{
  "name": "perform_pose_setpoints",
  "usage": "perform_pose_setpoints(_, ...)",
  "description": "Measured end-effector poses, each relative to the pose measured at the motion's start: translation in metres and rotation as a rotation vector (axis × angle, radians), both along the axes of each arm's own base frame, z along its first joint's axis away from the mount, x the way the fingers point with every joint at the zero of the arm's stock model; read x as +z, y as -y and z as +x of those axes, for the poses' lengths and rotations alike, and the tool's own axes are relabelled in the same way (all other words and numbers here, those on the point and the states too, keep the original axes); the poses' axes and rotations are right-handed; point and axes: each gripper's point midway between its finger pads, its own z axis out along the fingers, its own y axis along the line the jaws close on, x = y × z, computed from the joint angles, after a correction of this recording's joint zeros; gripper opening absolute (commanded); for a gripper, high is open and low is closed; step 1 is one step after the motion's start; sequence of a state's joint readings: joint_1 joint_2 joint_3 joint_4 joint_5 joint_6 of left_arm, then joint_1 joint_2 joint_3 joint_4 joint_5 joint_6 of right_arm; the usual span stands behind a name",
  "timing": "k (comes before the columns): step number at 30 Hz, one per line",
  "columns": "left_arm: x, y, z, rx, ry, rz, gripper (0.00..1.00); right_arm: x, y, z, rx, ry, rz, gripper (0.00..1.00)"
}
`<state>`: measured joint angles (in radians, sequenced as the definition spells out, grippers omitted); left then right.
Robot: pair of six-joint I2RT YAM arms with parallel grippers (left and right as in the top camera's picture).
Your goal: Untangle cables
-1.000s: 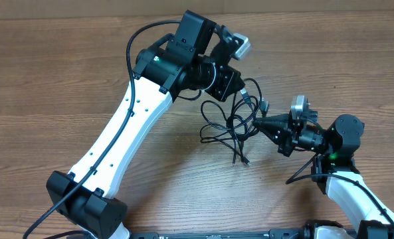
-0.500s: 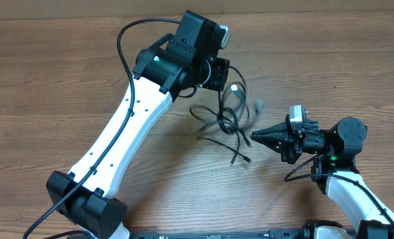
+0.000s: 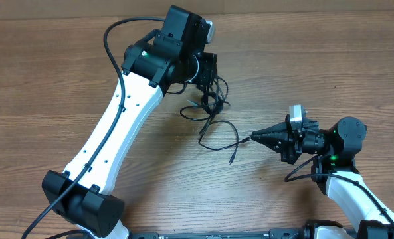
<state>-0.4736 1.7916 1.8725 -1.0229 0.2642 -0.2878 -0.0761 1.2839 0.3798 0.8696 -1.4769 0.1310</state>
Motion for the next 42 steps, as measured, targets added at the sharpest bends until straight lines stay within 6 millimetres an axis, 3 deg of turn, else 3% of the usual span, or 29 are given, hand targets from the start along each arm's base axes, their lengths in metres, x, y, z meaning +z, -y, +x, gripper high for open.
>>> perform_pose_setpoints(5,-0.001,0.011,-0.019,-0.131,-0.033,-0.026,0.04,-0.013,0.002,0.012,-0.077,-0.145,0.009,0.10)
perform_pose_setpoints(6,-0.001,0.013,-0.022,-0.154,-0.039,-0.034,0.04,-0.015,0.003,0.015,-0.096,-0.166,0.010,0.16)
perform_pose_setpoints(7,0.000,0.017,-0.029,-0.198,-0.048,-0.053,0.04,-0.017,0.004,0.019,-0.118,-0.188,0.011,0.32)
perform_pose_setpoints(8,0.001,0.019,-0.033,-0.228,-0.054,-0.066,0.04,-0.018,0.005,0.021,-0.133,-0.198,0.010,0.41)
perform_pose_setpoints(10,0.005,0.028,-0.045,-0.311,-0.069,-0.114,0.04,-0.019,0.006,0.025,-0.157,-0.208,0.011,0.46)
perform_pose_setpoints(15,0.015,0.041,-0.075,-0.480,-0.110,-0.221,0.04,-0.021,0.010,0.035,-0.219,-0.222,0.011,0.51)
perform_pose_setpoints(20,0.020,0.045,-0.088,-0.546,-0.125,-0.272,0.04,-0.022,0.012,0.040,-0.251,-0.225,0.010,0.55)
perform_pose_setpoints(23,0.025,0.048,-0.091,-0.571,-0.125,-0.303,0.04,-0.022,0.012,0.041,-0.256,-0.226,0.010,0.45)
perform_pose_setpoints(27,0.029,0.051,-0.095,-0.590,-0.128,-0.335,0.04,-0.024,0.012,0.042,-0.265,-0.235,0.008,0.14)
perform_pose_setpoints(29,0.031,0.053,-0.094,-0.595,-0.122,-0.346,0.04,-0.025,0.012,0.041,-0.264,-0.249,0.008,0.04)
perform_pose_setpoints(42,0.038,0.058,-0.082,-0.588,-0.059,-0.360,0.04,-0.024,0.005,0.022,-0.144,-0.276,0.015,0.04)
